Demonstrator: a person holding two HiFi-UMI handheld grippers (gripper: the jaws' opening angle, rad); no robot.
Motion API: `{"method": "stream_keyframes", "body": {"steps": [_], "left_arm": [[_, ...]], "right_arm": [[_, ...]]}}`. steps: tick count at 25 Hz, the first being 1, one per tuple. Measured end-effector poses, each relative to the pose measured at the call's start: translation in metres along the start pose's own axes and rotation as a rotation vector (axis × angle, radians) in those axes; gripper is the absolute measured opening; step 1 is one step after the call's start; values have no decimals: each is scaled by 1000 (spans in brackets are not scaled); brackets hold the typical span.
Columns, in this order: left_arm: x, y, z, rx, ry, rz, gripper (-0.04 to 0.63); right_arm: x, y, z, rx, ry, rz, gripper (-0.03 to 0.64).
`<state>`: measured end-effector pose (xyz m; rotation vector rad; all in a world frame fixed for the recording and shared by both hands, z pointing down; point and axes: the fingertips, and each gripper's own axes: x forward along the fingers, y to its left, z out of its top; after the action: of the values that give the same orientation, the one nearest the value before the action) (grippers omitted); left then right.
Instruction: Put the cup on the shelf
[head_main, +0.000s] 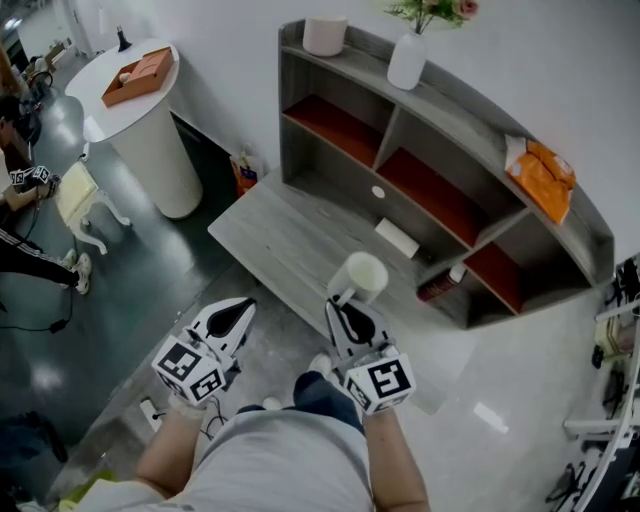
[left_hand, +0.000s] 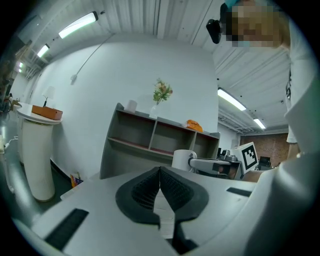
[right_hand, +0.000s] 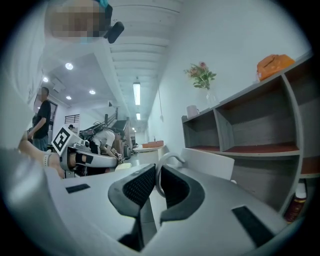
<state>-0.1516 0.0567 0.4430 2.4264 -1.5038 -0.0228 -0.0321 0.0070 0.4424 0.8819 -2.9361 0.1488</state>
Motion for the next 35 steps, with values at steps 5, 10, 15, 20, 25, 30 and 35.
{"method": "stream_keyframes", "body": {"steps": [5, 10, 15, 20, 25, 30, 35], "left_arm": [[48, 11, 10, 4, 4, -4, 15], [95, 14, 26, 14, 2, -3, 15], [131, 15, 43, 22, -9, -5, 17], [162, 14, 60, 36, -16, -35, 17], [190, 15, 73, 50, -5, -93, 17], [218, 17, 87, 87, 15, -168, 17], [244, 24, 105, 117, 15, -219, 17]], "right_arm": [[20, -41, 5, 4, 1, 14, 41], [33, -80, 18, -3, -15, 31, 41], [42, -109, 39, -26, -44, 43, 41], [52, -136, 61, -52, -76, 22, 41], [63, -162, 76, -83, -84, -17, 40], [76, -187, 93, -114, -98, -66, 40], [92, -206, 106, -151, -95, -93, 40]]}}
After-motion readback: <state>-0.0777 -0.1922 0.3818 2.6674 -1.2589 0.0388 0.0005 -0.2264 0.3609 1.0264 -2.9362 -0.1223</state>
